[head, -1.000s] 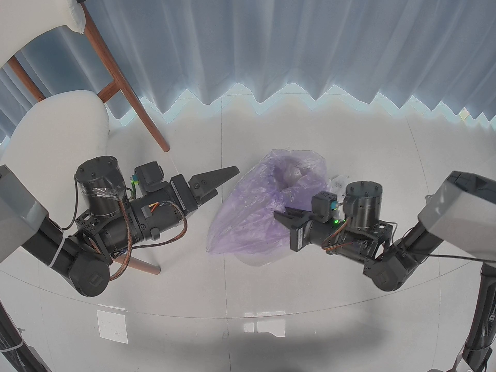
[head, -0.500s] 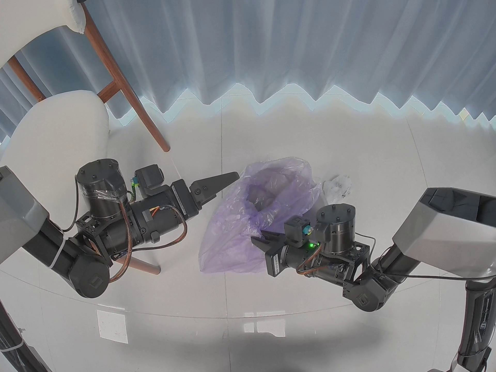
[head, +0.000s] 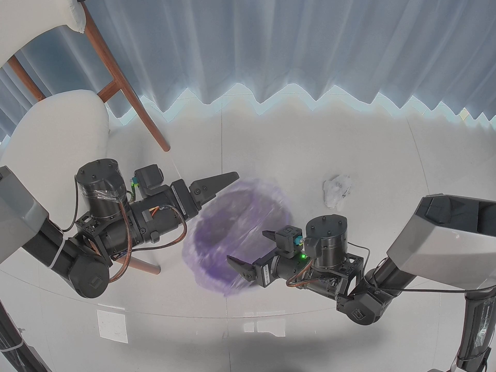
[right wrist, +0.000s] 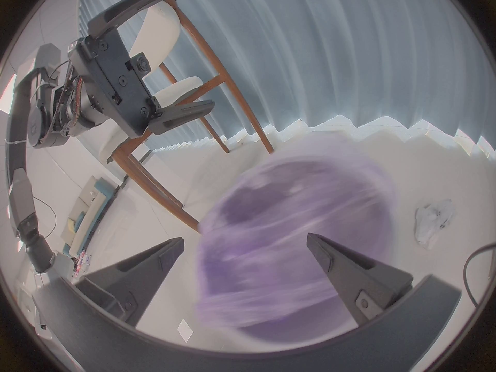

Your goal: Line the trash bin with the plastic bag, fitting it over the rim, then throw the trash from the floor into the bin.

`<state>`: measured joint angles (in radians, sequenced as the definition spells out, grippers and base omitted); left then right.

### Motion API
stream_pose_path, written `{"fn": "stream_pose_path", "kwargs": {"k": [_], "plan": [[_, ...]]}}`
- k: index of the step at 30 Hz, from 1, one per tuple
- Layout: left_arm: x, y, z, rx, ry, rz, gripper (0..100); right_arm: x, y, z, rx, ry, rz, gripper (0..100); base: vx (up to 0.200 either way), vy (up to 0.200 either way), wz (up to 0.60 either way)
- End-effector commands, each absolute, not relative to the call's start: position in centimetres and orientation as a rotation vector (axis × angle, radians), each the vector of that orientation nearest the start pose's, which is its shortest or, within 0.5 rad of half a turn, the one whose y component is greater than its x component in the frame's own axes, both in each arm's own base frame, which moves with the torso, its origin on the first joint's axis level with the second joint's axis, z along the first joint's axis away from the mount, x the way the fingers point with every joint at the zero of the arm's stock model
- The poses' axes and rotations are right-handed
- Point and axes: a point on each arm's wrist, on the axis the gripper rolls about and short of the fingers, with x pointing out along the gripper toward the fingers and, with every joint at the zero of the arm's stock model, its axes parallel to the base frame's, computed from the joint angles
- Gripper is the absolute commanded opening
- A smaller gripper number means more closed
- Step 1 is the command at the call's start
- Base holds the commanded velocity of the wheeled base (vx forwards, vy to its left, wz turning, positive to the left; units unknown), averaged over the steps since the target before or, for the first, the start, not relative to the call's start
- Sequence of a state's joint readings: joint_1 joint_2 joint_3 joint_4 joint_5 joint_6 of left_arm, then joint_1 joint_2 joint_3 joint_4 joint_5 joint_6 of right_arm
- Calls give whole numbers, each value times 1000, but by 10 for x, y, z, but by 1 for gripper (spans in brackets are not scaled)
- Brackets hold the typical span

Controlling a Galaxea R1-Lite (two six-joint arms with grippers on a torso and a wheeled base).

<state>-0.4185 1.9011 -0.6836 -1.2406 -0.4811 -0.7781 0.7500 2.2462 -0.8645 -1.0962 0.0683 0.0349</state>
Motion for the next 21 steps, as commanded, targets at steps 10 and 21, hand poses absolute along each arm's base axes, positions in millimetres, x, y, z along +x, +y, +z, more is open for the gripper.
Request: {"fn": "stream_pose_path", "kwargs": {"k": [10, 21], "plan": [[295, -143, 148, -722, 328, -864, 100, 275, 271, 94, 35, 197, 833, 100, 0, 0, 0], [293, -145, 144, -685, 329, -868, 100, 286, 241, 128, 168, 184, 750, 100, 0, 0, 0]]}}
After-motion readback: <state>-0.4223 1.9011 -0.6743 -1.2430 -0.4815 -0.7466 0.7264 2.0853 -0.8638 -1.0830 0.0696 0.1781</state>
